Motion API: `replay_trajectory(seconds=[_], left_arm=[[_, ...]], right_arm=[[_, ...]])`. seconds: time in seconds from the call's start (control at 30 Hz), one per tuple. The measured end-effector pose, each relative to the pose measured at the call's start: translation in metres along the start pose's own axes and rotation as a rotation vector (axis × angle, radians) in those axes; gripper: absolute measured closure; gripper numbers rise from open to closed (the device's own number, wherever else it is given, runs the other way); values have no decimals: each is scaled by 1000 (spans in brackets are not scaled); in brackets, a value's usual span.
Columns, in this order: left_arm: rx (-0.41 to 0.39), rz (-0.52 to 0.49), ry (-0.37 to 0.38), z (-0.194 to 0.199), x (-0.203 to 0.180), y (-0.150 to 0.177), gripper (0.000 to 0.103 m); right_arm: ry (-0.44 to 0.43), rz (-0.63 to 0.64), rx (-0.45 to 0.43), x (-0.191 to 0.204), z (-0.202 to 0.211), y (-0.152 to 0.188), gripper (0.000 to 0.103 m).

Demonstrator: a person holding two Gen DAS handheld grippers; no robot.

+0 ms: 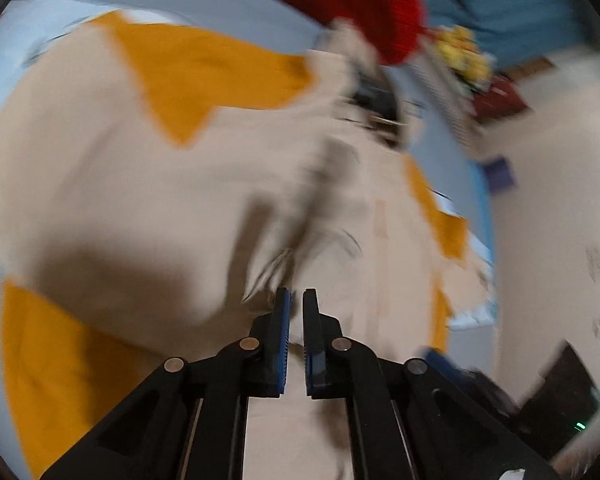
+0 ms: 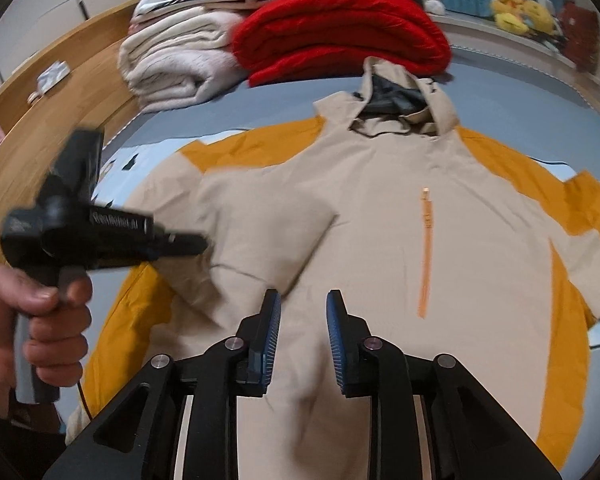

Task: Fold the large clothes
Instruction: 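Carry the held sleeve across the jacket chest with the left tool, release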

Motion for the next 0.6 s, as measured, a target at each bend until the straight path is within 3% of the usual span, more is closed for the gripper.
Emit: replay_trajectory(seconds=[0.13,0.3,0.47,0.6], left_arm=[[48,-50,134,-7,-41,15,100],[72,-91,196,-5,-63,21,99],[45,-98,155,2,-54,15,99],[-6,-102,63,7,-35,4,99]], right_arm=[[-28,25,22,9,-9,8,69],[-22,34,61,11,-19,18,62],[20,-57,97,-8,-26,24,62],[73,-249,160,-41,-35,38,62]])
Point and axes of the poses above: each gripper's, at about its wrist camera, not at the fingertips, and z roughly against the way its jaws point, x to its left, y to its underside, the point moved 8 cm from there along -z, roughly the way its jaws point, and after that the axes turned 8 degrees about -x, right-handed, at the moved point
